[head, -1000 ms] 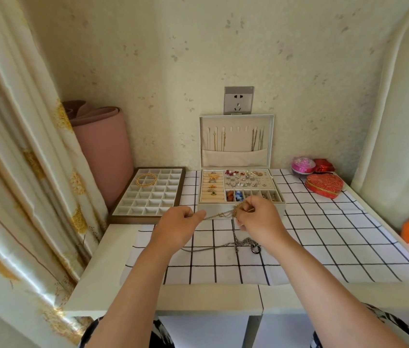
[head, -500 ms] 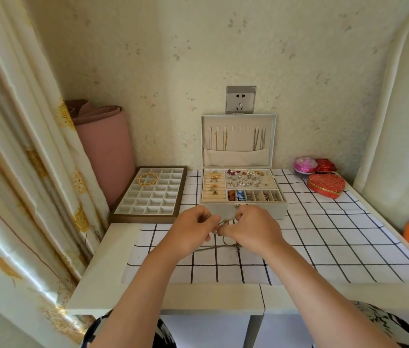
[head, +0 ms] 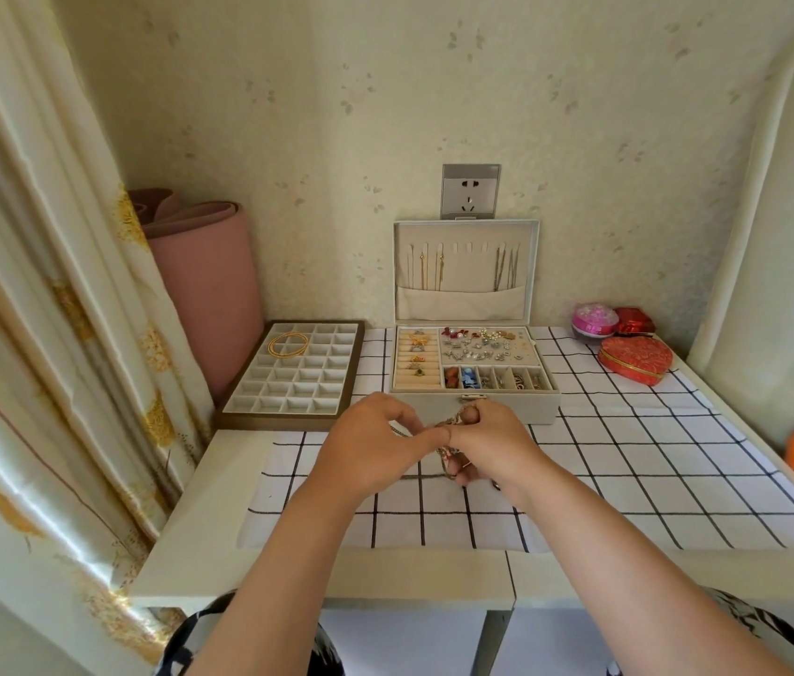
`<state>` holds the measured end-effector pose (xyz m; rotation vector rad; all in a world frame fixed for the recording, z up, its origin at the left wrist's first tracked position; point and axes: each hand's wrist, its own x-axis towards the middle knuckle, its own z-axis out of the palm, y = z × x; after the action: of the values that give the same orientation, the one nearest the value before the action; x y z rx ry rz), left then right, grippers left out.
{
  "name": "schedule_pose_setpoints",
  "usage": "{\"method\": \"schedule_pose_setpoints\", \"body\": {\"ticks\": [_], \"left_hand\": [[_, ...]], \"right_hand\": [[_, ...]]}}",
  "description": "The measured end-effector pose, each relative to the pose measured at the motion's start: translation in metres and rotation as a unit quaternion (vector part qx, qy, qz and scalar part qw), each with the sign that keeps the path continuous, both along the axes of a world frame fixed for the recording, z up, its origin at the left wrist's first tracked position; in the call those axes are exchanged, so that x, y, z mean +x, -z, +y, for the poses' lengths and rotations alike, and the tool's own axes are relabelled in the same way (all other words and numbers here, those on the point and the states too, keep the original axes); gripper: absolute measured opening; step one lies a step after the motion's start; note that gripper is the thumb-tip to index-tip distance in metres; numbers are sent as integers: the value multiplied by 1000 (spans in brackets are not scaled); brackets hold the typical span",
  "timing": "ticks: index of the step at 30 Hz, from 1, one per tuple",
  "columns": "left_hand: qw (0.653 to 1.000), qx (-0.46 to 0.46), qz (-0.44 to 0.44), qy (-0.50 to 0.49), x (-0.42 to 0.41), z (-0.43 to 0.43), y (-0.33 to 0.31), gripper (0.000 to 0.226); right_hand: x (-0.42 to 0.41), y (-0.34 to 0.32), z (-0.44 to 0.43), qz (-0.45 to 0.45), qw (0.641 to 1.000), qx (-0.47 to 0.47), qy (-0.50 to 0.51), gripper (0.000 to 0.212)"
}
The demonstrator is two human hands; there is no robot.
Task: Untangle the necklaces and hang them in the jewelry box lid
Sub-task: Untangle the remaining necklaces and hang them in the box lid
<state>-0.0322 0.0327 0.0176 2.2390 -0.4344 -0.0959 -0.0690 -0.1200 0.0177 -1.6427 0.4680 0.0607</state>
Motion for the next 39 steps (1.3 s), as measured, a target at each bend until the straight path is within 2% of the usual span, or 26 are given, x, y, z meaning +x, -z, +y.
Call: {"method": "schedule_pose_setpoints", "body": {"ticks": [2,5,7,11,15,20,25,28,33,36,39], "left_hand": [[1000,2,14,3,3,4,1,30],[999,7,32,27,3,4,2,38],[998,-15,36,39,0,1,4,37],[997,-65,17,33,-3,-8,8,11],[982,-162,81,-52,-7,-19,3,21],[960,-239,141,-47,-10,-22,-5,15],[963,-209,163,45,-13,-17,-9,22],[965,-213,146,55,-14,-16,-6,16],[963,-224,139,-58,-4,-17,-5,9],[963,-206,153,-77,-2,-17,-4,11],[959,-204,164,-111,-4,-21,-3,12]], "right_hand": [[-2,-1,-2,7,999,49,-16,33],[-5,-4,-3,1,992,117,-48,12],[-6,-4,0,0,989,139,-54,6],[-4,1,2,-3,988,155,-22,19],[-2,1,2,-2,979,203,3,23],[0,3,-5,-31,985,163,38,19],[-4,-1,-6,-22,980,195,-22,20],[-5,-2,-8,-17,980,195,-47,19],[-1,-4,-17,22,978,207,-4,14],[0,-1,-17,5,982,190,8,6],[1,3,-15,-35,980,196,29,10]]}}
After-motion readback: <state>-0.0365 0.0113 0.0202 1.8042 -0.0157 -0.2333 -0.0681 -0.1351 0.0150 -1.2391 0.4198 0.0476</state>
